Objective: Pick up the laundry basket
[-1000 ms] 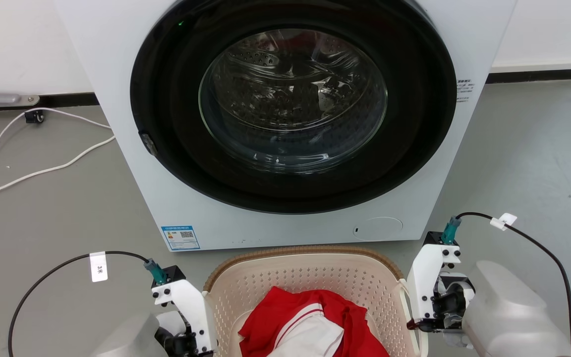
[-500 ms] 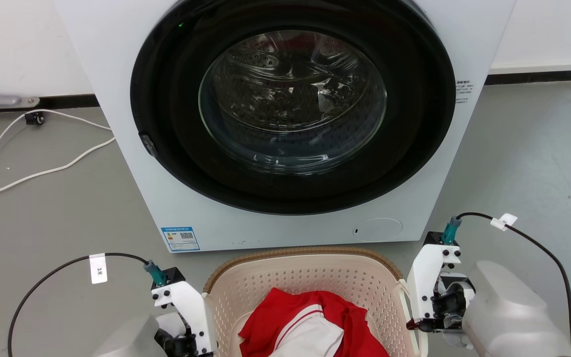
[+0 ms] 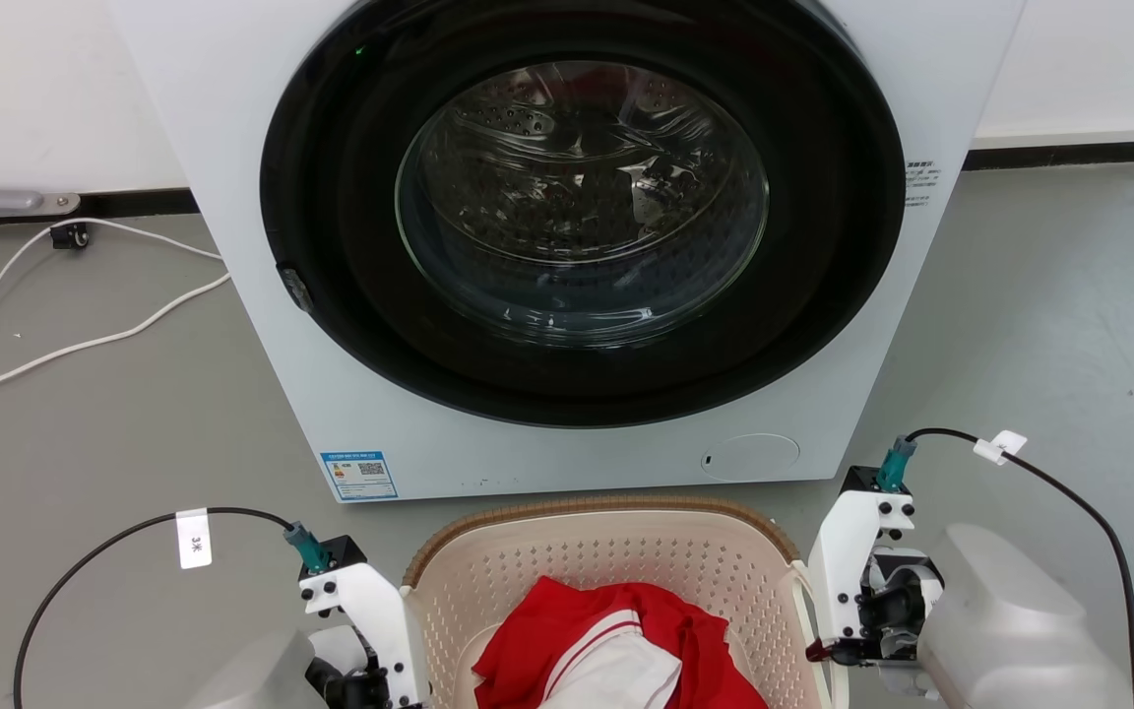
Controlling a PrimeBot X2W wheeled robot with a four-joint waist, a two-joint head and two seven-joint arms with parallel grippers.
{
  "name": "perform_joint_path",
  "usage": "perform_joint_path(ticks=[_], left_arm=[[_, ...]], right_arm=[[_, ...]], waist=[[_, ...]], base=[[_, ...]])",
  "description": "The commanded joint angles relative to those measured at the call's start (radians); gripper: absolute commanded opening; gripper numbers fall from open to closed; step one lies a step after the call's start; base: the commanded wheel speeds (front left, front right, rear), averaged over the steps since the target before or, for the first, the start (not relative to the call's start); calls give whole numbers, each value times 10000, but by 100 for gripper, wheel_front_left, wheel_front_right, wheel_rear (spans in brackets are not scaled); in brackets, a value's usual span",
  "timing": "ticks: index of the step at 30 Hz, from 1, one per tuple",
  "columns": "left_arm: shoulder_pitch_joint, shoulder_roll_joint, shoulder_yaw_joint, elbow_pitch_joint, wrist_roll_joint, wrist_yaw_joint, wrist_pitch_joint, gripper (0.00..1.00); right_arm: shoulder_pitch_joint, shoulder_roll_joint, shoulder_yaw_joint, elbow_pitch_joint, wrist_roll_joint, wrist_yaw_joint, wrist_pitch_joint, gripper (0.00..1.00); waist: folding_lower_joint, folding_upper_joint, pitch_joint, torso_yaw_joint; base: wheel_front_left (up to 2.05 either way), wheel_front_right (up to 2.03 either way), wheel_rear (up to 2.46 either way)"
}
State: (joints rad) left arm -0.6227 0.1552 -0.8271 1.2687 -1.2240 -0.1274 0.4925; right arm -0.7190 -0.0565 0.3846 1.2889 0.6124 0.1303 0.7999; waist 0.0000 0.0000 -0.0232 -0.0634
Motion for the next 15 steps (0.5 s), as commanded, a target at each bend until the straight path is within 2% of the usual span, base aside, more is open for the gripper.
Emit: perform_joint_path(ticks=[1,15], left_arm=[[37,-75,22,-89,-99,-60,-68,0],[101,-51,-32,-91,-208,-60,-106,0]], right_arm=[[138,114,29,-3,85,8,-43,0],[221,114,46,-3,154,8,-27,0]], waist=[[0,0,-2,-1],[0,0,-14,18]], base=[[0,0,0],[0,0,0]])
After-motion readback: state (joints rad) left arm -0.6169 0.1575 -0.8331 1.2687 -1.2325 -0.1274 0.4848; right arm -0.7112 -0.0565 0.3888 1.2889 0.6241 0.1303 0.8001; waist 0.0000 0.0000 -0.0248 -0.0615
